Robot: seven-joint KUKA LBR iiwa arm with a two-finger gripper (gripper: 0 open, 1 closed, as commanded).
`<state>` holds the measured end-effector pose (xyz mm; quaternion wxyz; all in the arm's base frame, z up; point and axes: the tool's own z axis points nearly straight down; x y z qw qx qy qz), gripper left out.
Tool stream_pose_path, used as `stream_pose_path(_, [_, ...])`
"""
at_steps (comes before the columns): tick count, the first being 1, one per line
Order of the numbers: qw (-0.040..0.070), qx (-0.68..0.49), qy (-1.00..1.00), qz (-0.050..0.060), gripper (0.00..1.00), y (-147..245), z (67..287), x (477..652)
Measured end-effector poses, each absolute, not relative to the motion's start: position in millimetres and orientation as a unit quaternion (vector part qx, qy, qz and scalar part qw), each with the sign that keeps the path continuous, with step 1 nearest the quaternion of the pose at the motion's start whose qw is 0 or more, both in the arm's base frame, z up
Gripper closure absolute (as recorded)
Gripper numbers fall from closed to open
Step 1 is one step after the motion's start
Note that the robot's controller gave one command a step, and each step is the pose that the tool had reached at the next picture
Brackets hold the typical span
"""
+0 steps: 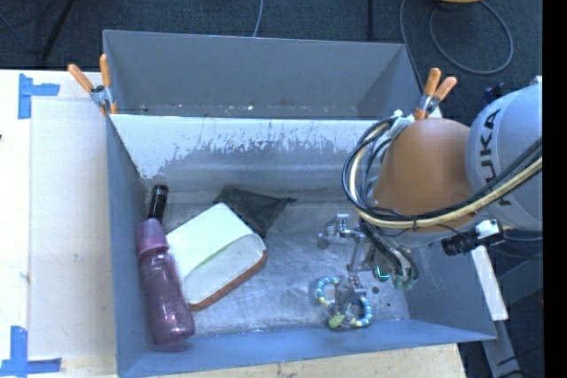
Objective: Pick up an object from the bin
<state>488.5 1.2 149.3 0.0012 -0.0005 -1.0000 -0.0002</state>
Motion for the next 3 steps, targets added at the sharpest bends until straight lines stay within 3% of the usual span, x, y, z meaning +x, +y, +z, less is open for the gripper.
stream_pose_path(1, [-0.004,0.066,-0.998,0.001,1.00,-94,73,498.4])
stream_pose_path(2, [-0.004,0.066,-0.998,0.001,1.00,-94,73,498.4])
stream_pose_path(3, [0.000,0.053,-0.999,0.000,1.00,-103,203,495.3])
